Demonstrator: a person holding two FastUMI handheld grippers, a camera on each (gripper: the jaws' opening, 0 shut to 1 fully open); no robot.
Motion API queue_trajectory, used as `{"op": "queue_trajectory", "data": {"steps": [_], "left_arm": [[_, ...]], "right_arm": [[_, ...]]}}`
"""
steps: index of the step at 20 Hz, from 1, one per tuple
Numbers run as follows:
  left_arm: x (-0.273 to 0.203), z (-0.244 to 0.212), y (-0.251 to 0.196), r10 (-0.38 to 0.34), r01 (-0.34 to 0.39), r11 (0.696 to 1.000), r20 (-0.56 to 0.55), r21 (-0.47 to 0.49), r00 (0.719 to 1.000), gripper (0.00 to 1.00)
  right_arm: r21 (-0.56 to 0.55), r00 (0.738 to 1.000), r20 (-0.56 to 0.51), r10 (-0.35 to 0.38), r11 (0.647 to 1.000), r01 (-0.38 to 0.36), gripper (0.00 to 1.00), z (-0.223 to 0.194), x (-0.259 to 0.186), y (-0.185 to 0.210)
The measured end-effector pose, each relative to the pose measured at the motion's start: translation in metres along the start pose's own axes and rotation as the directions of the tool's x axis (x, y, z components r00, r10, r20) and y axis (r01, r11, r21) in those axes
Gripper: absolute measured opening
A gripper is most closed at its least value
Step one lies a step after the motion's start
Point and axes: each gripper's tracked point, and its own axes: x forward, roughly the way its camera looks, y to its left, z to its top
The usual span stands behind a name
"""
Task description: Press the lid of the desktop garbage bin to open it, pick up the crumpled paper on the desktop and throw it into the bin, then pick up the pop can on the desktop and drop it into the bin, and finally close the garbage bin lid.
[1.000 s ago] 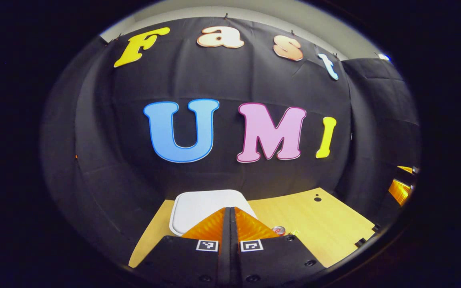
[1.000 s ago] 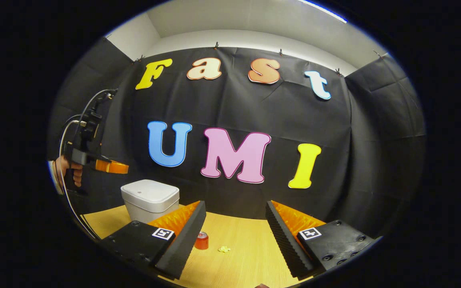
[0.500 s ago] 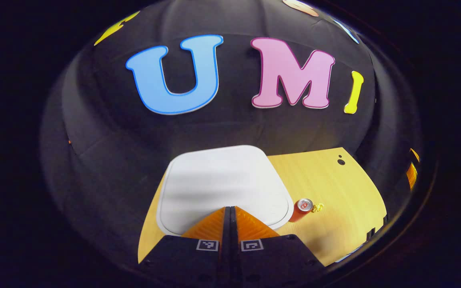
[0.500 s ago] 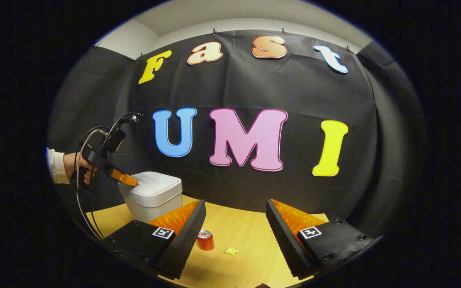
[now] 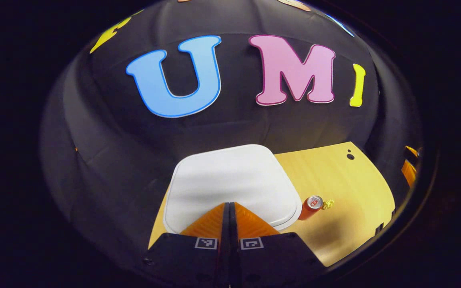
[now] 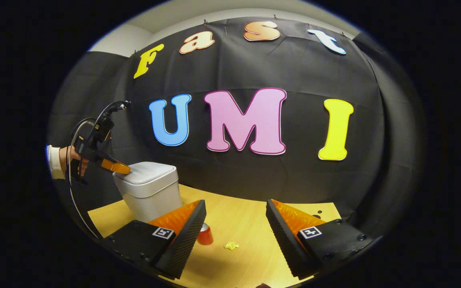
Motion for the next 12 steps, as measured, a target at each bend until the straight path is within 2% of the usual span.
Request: {"op": "queue_trajectory", "data": {"steps": [4, 7, 8, 9, 10, 11, 12], "left_arm": [[-0.008, 0.024, 0.005, 0.001, 0.003, 0.999, 0.103, -0.038, 0.995, 0.09], [-0.022, 0.052, 0.017, 0.009, -0.002, 0.999, 0.206, -0.032, 0.979, 0.25], [-0.026, 0.06, 0.022, 0.017, -0.012, 1.0, 0.24, -0.024, 0.971, 0.27], [-0.037, 0.072, 0.03, 0.031, -0.03, 1.0, 0.292, -0.005, 0.956, 0.36], [-0.045, 0.081, 0.033, 0.037, -0.042, 0.999, 0.332, 0.007, 0.942, 0.54], [-0.053, 0.09, 0.034, 0.039, -0.048, 0.999, 0.374, 0.015, 0.927, 0.65], [-0.062, 0.097, 0.033, 0.034, -0.046, 0.999, 0.409, 0.021, 0.912, 0.89]], "right_arm": [[0.008, 0.999, -0.028, -0.037, 0.999, 0.037, 0.97, -0.003, -0.002, 0.005], [0.028, 0.996, -0.052, -0.067, 0.997, 0.068, 0.97, -0.005, -0.003, 0.012], [0.025, 0.995, -0.062, -0.076, 0.997, 0.077, 0.97, -0.007, -0.002, 0.012], [0.019, 0.993, -0.081, -0.081, 0.996, 0.083, 0.97, -0.011, 0.0, 0.015], [0.023, 0.992, -0.097, -0.081, 0.996, 0.084, 0.97, -0.016, 0.001, 0.018], [0.034, 0.99, -0.117, -0.08, 0.996, 0.084, 0.97, -0.021, 0.004, 0.019], [0.045, 0.988, -0.137, -0.076, 0.996, 0.083, 0.97, -0.027, 0.006, 0.022]]}}
